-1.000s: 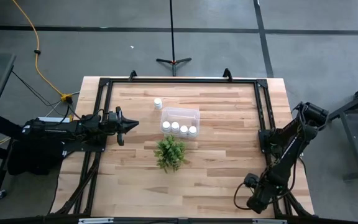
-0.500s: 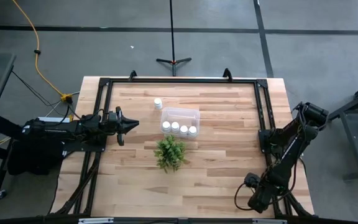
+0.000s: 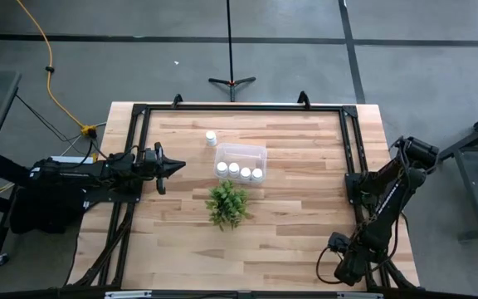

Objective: Pick and place pill bottles into a basket
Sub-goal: Put the white pill bottle in the transparent bin

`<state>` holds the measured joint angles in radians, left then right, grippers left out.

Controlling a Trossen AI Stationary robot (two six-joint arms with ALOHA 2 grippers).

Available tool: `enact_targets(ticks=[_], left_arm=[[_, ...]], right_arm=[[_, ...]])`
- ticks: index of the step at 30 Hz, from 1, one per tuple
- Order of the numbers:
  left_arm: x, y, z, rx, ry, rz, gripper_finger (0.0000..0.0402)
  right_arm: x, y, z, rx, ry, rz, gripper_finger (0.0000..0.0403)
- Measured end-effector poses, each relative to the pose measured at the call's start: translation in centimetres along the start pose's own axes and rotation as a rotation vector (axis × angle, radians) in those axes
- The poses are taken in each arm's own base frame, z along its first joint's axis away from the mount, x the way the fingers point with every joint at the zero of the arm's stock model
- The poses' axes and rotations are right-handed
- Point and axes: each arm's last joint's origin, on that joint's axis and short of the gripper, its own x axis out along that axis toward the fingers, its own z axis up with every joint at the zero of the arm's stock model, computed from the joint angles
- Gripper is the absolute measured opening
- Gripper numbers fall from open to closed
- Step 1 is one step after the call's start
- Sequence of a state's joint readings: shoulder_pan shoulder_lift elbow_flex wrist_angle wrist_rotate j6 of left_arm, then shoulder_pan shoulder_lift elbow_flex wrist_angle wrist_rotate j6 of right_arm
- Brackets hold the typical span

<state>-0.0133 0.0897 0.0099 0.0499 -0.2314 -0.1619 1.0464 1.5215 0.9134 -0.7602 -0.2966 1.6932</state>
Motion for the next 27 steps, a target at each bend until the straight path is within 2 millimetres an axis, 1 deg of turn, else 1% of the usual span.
enact_targets(ticks=[2, 6, 10, 15, 18, 20, 22, 27], left_arm=[[0.0, 0.0, 0.0, 0.000, 0.000, 0.000, 0.0038], [0.0, 0.0, 0.0, 0.000, 0.000, 0.000, 0.0070], [0.0, 0.0, 0.0, 0.000, 0.000, 0.000, 0.0074], [0.0, 0.0, 0.0, 0.000, 0.000, -0.001, 0.0046], [0.0, 0.0, 0.0, 0.000, 0.000, -0.001, 0.0029], [0.0, 0.0, 0.0, 0.000, 0.000, -0.001, 0.0025], [0.0, 0.0, 0.0, 0.000, 0.000, -0.001, 0.0031], [0.0, 0.0, 0.0, 0.000, -0.001, 0.000, 0.0071]], right_arm=[[0.1, -0.1, -0.2, -0.008, 0.001, -0.009, 0.0224], [0.2, -0.2, -0.6, -0.021, 0.001, -0.014, 0.0184], [0.2, -0.2, -0.7, -0.023, -0.001, -0.019, 0.0148], [0.1, -0.3, -0.4, -0.012, -0.020, -0.023, 0.0148], [-0.1, -0.3, 0.2, 0.012, -0.032, -0.030, 0.0148], [-0.2, -0.3, 0.6, 0.010, -0.047, -0.033, 0.0148], [-0.4, -0.3, 1.2, -0.004, -0.067, -0.032, 0.0148], [-0.9, -0.4, 2.7, -0.037, -0.103, -0.042, 0.0148]])
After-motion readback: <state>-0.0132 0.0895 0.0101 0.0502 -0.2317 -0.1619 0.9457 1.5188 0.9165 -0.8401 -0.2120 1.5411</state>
